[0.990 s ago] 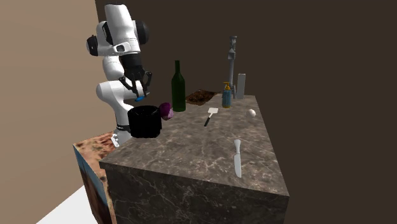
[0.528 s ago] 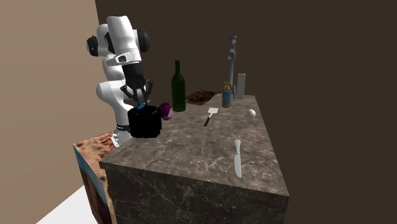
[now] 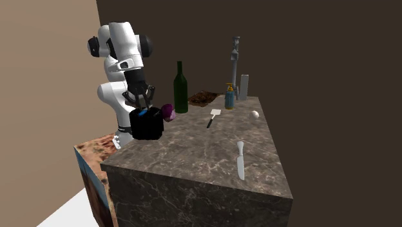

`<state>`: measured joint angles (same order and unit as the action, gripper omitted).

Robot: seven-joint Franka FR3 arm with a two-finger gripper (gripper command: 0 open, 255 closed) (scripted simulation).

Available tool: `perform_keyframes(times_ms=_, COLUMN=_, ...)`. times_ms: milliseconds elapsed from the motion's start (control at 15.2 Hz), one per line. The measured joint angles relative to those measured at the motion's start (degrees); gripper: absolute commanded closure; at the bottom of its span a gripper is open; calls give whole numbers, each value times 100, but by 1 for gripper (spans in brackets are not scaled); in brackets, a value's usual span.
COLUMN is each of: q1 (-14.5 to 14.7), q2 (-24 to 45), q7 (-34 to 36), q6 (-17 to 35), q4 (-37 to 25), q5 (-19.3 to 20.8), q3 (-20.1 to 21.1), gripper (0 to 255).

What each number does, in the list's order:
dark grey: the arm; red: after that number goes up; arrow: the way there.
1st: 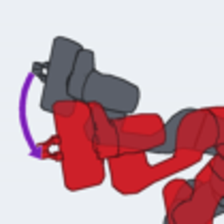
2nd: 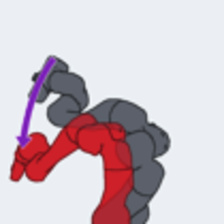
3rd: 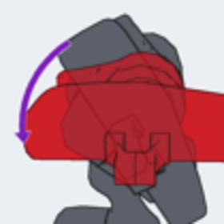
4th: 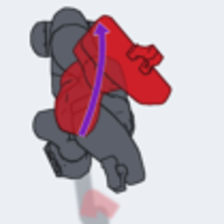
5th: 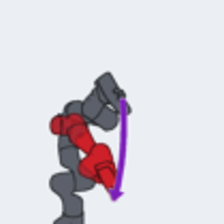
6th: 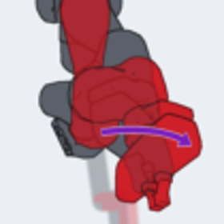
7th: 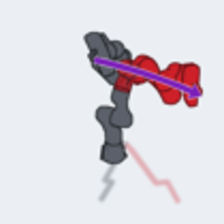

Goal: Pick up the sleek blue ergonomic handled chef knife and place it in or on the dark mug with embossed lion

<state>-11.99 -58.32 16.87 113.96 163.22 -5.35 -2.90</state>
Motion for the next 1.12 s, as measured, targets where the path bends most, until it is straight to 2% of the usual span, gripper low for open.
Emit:
perform_keyframes(times_ms=66, q1=-1, q2=-1, q7=0, q6=-1, q4=0, q5=1, q3=0, gripper=255)
perform_keyframes(times_ms=132, q1=0, q2=-3, q7=1, q6=1, q4=1, q5=0, q3=1, gripper=0)
perform_keyframes(times_ms=528, q1=1, q2=4, q7=0, q6=0, q4=11, q5=0, q3=0, gripper=0)
perform_keyframes(times_ms=858, q1=-39, q2=-146, q7=19, q6=-719, q4=-561, q5=58, q3=-42, gripper=0)
perform_keyframes(times_ms=1122, q1=-48, q2=-156, q7=13, q6=-809, q4=-635, q5=70, q3=-56, gripper=0)
